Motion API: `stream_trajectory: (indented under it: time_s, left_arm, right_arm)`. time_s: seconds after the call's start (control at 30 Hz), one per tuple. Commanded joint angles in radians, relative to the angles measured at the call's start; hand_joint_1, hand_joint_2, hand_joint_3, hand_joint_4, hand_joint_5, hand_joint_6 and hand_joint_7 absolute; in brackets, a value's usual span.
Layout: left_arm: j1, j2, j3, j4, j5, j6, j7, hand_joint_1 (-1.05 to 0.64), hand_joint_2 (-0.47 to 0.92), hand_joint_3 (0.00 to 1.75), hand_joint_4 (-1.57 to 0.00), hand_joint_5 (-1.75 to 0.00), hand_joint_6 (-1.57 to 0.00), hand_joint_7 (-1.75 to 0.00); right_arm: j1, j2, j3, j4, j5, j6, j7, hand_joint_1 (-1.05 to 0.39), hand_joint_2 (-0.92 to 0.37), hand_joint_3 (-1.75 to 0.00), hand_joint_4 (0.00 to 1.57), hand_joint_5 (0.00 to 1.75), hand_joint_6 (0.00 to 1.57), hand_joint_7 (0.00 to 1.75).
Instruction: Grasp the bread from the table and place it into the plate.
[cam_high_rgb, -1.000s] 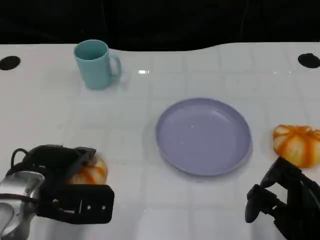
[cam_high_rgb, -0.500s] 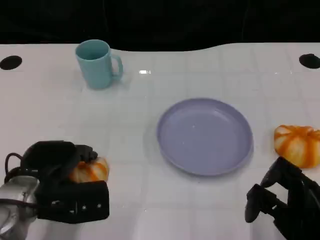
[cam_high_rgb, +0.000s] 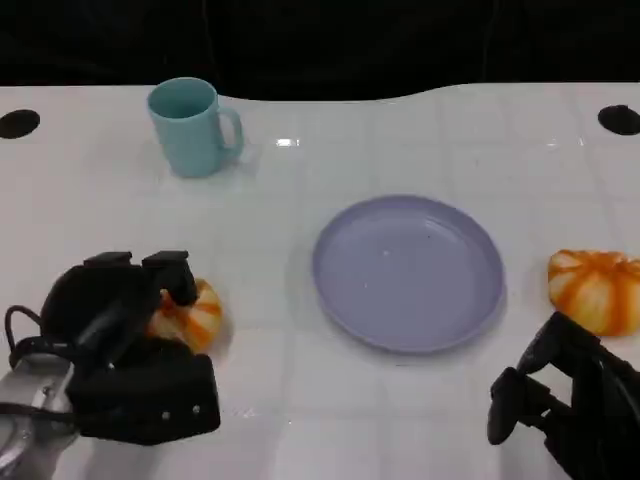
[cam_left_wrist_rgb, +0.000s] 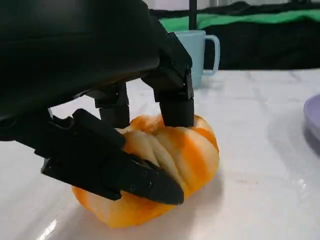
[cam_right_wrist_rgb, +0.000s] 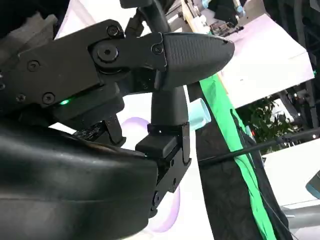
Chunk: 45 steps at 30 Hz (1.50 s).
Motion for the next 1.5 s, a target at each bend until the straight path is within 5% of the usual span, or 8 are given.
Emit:
stream_trajectory:
  time_s: [0.03, 0.3, 0.6, 1.5]
  left_arm:
    - [0.004, 0.013, 0.043, -0.052, -0.067, -0.007, -0.046, -0.21, 0.68, 0.87, -0.85, -1.75, -0.65, -1.75]
    - [-0.01, 0.004, 0.082, -0.17, -0.134, 0.065, -0.156, -0.23, 0.59, 1.07, -0.86, -1.75, -0.68, -1.75]
    - [-0.08, -0.04, 0.066, -0.196, -0.126, 0.098, -0.208, -0.22, 0.55, 1.08, -0.83, -1.75, -0.66, -1.75]
    - [-0.366, -0.253, -0.06, 0.168, -0.089, -0.127, -0.091, -0.2, 0.49, 1.21, -0.89, -1.75, -0.7, -1.75]
  right_arm:
    - [-0.003, -0.006, -0.003, -0.004, -0.001, -0.006, -0.005, -0.58, -0.92, -0.45, 0.74, 1.75, 0.54, 1.64]
    - [-0.001, -0.006, -0.001, -0.006, 0.0, -0.005, -0.003, -0.58, -0.92, -0.44, 0.74, 1.75, 0.54, 1.64]
    - [-0.001, -0.004, -0.007, 0.003, 0.007, 0.0, -0.004, -0.57, -0.92, -0.43, 0.75, 1.75, 0.55, 1.64]
    - [-0.002, -0.002, -0.007, 0.023, -0.01, -0.018, 0.005, -0.58, -0.92, -0.42, 0.76, 1.75, 0.57, 1.64]
